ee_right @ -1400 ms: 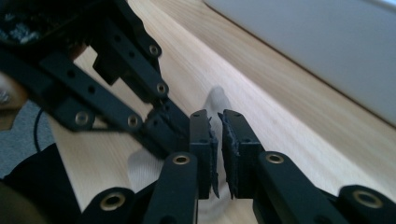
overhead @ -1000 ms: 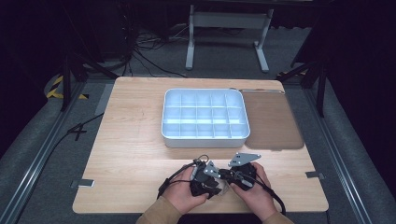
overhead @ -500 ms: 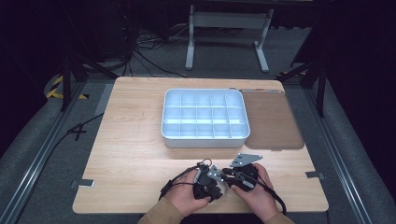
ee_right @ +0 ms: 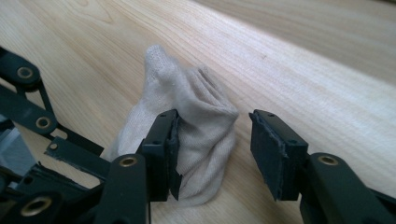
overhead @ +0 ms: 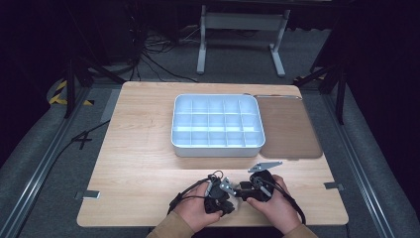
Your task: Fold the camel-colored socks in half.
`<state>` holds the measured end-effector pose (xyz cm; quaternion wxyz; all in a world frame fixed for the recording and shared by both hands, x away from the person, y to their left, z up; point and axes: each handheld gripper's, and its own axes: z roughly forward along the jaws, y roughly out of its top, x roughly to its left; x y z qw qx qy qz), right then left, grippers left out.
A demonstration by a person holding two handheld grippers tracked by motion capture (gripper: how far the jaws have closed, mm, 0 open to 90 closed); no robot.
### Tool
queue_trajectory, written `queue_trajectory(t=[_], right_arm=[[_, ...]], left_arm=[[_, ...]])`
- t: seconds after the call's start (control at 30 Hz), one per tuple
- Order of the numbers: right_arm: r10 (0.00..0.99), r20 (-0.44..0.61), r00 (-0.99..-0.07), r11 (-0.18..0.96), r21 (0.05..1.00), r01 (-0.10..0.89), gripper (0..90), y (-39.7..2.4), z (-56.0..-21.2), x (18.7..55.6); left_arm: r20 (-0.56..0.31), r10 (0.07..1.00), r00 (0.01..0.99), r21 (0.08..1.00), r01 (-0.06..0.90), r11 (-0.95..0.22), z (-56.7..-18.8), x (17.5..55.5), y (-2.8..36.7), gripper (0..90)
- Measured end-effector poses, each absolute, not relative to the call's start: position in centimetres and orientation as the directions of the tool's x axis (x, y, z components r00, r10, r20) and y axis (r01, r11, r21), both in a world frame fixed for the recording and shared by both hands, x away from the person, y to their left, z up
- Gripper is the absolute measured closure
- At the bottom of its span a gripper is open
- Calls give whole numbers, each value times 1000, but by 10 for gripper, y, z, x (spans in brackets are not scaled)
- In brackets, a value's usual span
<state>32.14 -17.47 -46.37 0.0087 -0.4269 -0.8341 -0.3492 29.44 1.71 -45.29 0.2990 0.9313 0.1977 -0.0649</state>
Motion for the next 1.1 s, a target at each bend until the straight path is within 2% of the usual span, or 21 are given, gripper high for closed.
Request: queue_trajectory(t=[0.13, 0.3, 0.47, 0.77, 1.1], right_arm=[[705, 356, -613, 367, 557, 745, 562, -174, -465, 322], [682, 410, -605, 353, 540, 764, 665, -172, -467, 324], [673, 401, -621, 376, 539, 754, 759, -171, -464, 323], [669, 339, -661, 420, 562, 713, 794, -167, -458, 320], [671, 309, -675, 414, 598, 686, 798, -172, -443, 318]], left_arm=[[-244, 338, 909, 535, 417, -735, -454, 294, 18, 836], [-237, 344, 909, 538, 418, -732, -454, 292, 20, 837], [-228, 338, 913, 540, 408, -736, -449, 292, 24, 799], [-229, 382, 896, 564, 441, -698, -437, 299, 45, 717], [-211, 432, 877, 589, 467, -659, -426, 306, 64, 698]])
